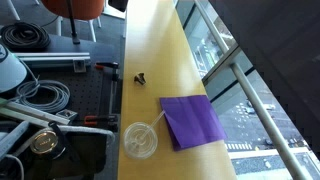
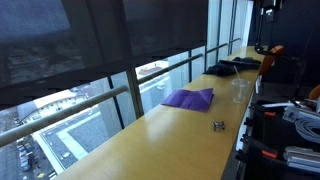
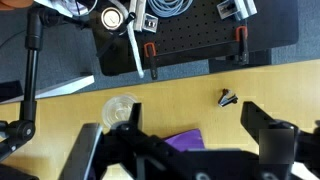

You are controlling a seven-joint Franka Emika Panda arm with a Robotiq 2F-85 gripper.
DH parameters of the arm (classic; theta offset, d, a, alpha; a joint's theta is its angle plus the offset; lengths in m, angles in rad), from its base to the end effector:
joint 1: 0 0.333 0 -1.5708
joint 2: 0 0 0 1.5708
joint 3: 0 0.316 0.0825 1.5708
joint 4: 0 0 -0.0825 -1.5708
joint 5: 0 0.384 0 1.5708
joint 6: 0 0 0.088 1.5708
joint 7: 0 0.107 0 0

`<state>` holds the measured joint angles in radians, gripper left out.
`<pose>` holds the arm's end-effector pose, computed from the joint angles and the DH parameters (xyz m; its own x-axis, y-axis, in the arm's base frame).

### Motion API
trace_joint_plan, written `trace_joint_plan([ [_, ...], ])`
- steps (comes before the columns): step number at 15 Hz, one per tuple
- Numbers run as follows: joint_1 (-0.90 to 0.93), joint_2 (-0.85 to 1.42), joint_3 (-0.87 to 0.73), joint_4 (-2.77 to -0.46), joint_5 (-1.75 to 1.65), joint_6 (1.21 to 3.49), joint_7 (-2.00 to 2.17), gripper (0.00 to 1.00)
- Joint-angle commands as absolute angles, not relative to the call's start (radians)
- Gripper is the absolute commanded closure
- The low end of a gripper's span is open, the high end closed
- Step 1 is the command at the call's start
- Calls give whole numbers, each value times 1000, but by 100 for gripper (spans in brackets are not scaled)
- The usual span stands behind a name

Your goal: Open the folder

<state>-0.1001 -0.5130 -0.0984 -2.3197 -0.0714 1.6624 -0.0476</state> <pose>0.3720 -0.0863 0.5196 0.9816 -0.1224 -0.1464 -0.1217 -0.9925 0.0142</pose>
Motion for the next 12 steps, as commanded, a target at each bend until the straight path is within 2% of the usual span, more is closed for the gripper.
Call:
trace_joint_plan([
  [1,-98,-513,-100,-2317,-72,1661,-47,0],
  [5,-94,-490,-100,-2311,-62,1679,-46,0],
  [12,-57,-226,-114,-2209,90,2018,-78,0],
])
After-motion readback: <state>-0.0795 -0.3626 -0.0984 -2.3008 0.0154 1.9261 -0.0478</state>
